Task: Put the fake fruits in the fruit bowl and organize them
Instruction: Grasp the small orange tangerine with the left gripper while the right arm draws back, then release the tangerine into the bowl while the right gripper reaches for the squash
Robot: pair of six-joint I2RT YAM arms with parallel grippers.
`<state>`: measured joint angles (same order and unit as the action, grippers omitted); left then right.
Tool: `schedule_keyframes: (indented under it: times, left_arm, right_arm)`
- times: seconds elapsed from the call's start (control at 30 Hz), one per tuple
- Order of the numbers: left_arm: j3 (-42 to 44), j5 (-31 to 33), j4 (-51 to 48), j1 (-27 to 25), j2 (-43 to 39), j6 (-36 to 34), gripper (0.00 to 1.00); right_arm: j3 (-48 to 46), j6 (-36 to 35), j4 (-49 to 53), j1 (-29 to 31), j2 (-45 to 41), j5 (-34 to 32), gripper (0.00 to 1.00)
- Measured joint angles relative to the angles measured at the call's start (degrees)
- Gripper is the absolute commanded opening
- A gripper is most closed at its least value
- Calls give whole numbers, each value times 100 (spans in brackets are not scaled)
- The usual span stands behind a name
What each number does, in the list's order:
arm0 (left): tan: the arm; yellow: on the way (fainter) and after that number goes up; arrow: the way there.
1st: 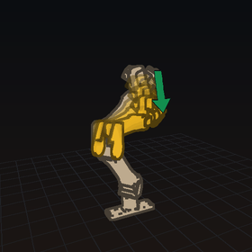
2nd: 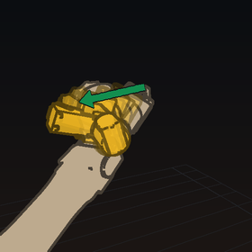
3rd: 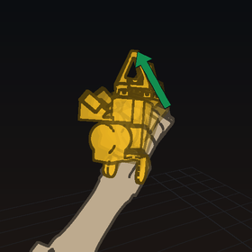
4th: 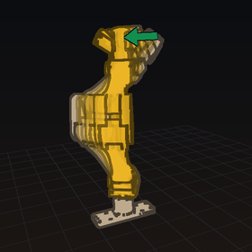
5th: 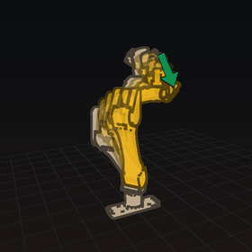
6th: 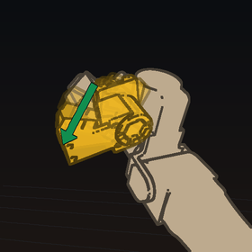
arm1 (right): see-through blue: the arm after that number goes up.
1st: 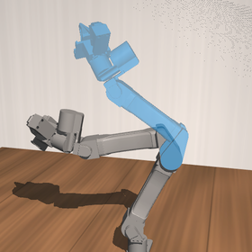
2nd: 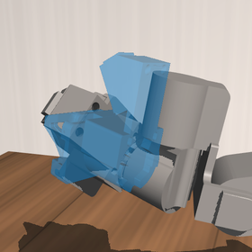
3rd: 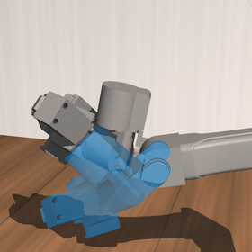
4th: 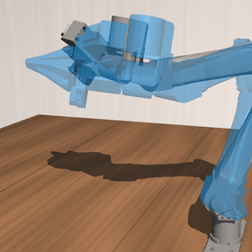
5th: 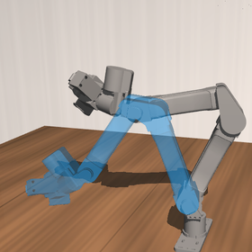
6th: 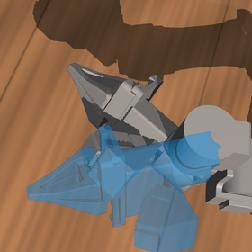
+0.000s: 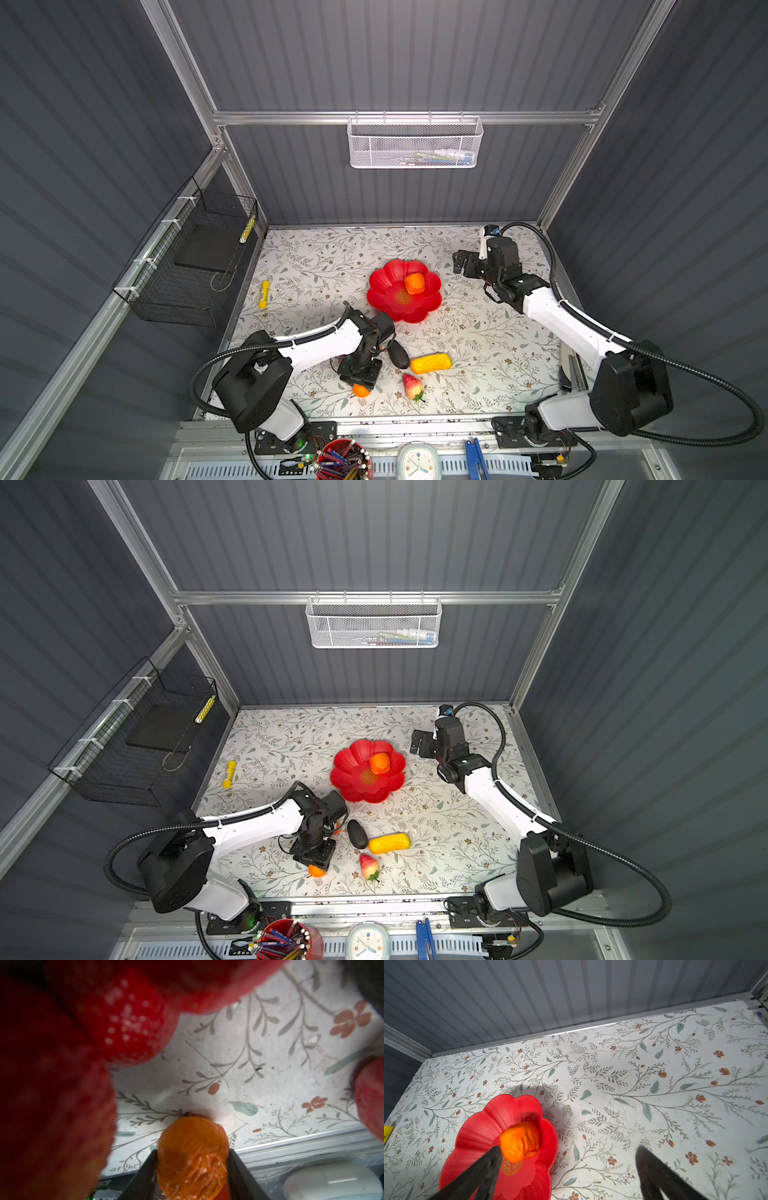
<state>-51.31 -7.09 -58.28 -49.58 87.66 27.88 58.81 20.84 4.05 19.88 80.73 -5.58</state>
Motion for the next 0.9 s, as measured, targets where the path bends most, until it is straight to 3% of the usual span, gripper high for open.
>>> schedule_keyframes:
  times: [0.23, 0.47, 0.7, 0.9]
  left_arm:
    - [-258, -203, -7, 0, -387, -92, 37]
    - [-1781, -122, -195, 13, -1088, -485, 37]
    - [-2756, 315, 306, 573, -592, -986, 37]
    - [-3254, 557, 1287, 1010, 640, -1364, 37]
  right_arm:
    - [-20, 39, -22, -42, -11, 35, 99]
    - [-31, 109, -26, -83, -13, 87, 99]
    - [-105, 205, -2, -87, -55, 201, 99]
    - [-306, 321, 247, -87, -286, 402, 99]
